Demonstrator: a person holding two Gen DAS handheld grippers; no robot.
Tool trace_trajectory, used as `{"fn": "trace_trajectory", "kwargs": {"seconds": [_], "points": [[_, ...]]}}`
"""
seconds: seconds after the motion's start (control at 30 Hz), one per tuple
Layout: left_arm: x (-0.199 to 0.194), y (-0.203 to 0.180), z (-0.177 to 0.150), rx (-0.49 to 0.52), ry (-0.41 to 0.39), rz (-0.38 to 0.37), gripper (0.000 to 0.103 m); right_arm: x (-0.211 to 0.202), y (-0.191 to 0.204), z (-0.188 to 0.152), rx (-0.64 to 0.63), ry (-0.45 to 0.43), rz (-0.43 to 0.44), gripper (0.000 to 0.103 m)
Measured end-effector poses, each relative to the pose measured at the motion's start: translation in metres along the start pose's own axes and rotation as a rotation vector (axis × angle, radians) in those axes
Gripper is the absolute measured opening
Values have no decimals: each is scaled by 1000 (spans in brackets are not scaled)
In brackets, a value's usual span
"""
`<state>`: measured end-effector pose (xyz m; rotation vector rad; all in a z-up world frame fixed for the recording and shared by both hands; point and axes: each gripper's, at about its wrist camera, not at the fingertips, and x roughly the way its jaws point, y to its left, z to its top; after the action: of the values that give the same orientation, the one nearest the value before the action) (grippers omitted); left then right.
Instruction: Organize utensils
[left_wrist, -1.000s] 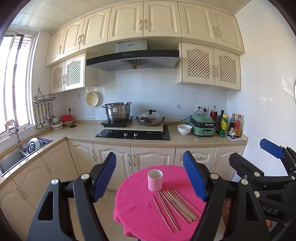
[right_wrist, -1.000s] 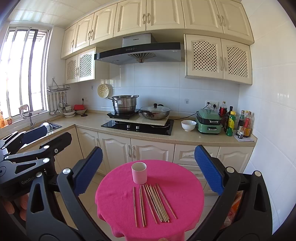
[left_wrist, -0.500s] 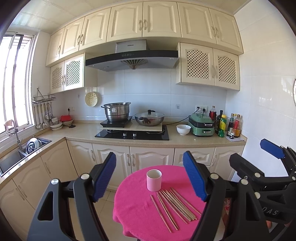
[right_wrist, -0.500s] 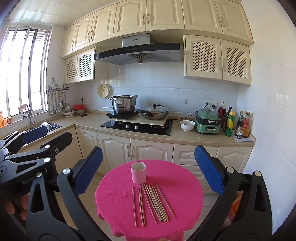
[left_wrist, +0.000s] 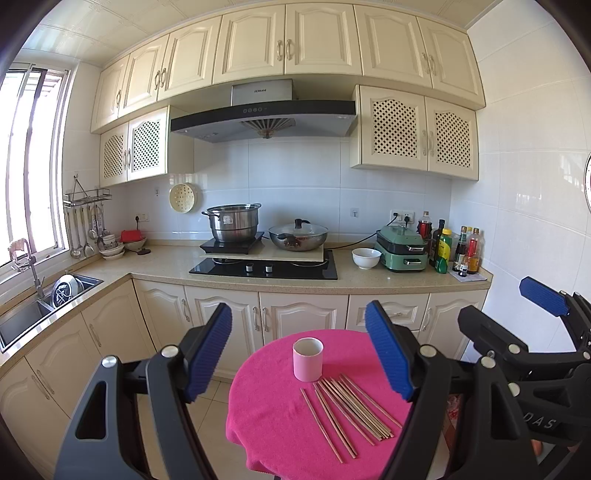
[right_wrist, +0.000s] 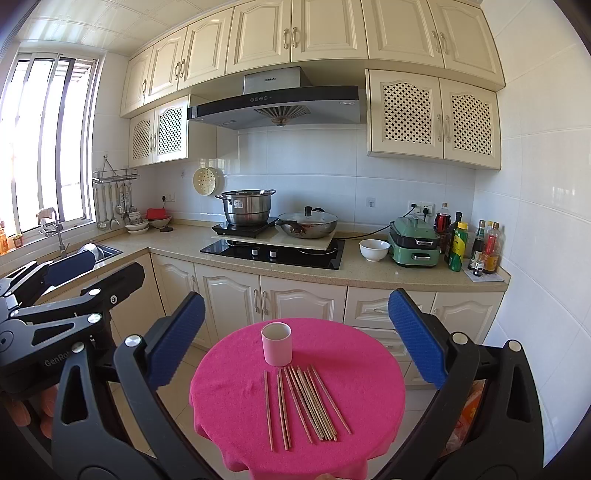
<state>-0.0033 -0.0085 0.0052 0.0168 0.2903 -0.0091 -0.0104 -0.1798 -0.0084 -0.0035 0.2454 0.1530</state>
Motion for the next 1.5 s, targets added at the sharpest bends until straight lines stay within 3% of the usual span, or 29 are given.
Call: {"fn": "trace_trajectory", "kwargs": {"seconds": [1.0, 1.5], "points": [[6, 7, -3, -5, 27, -1, 74, 8, 5, 0, 9, 39, -2, 97], [42, 18, -10, 10, 69, -1, 74, 39, 17, -8, 3, 96, -19, 97]]}}
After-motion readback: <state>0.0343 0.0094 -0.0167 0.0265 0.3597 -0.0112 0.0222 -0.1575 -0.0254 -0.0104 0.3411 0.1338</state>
